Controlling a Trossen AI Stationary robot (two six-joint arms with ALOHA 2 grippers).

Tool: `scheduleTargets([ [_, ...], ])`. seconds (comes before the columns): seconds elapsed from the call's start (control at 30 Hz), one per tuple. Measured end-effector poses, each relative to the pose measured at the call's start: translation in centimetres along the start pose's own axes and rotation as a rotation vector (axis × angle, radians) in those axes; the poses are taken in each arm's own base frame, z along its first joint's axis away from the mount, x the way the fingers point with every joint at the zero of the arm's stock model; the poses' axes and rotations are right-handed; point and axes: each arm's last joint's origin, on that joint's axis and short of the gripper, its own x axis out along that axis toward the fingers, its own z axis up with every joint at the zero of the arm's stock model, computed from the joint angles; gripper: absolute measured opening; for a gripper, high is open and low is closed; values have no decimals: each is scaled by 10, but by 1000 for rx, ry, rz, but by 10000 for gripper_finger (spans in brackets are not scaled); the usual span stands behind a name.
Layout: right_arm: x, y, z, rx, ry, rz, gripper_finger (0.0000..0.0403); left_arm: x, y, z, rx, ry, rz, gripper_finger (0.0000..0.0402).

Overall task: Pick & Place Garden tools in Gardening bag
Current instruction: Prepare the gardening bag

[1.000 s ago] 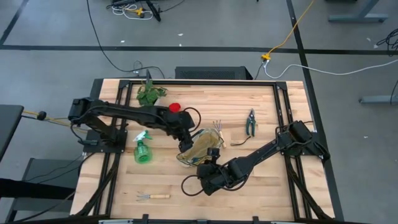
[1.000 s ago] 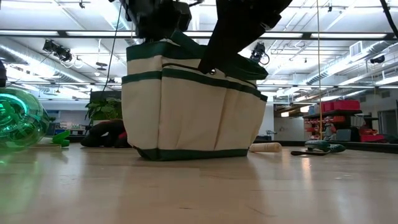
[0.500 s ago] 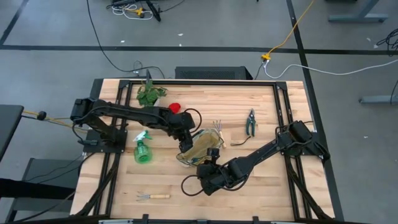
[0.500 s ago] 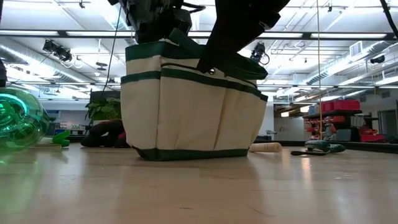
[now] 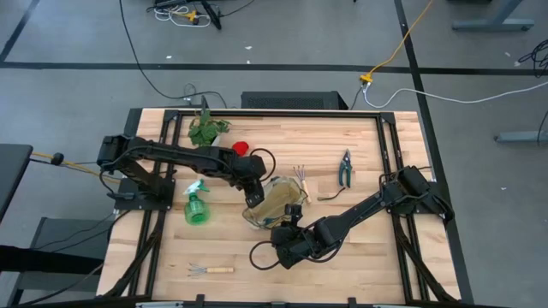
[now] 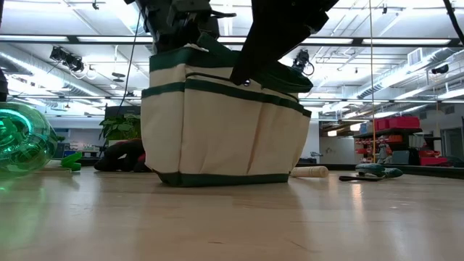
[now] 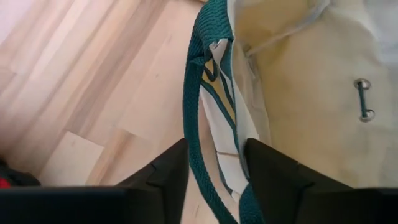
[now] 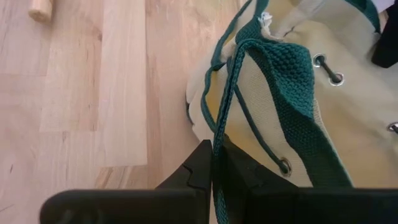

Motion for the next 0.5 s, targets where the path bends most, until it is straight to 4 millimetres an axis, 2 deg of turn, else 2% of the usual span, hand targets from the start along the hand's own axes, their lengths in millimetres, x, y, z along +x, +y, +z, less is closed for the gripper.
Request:
scheduleTargets([
  [0.33, 0, 2, -1, 0, 21, 62, 24, 0, 1, 1, 50, -10, 18, 13],
  [0.5, -2, 5, -2, -12, 33, 107, 9, 0, 7, 3, 37, -20, 66, 15],
])
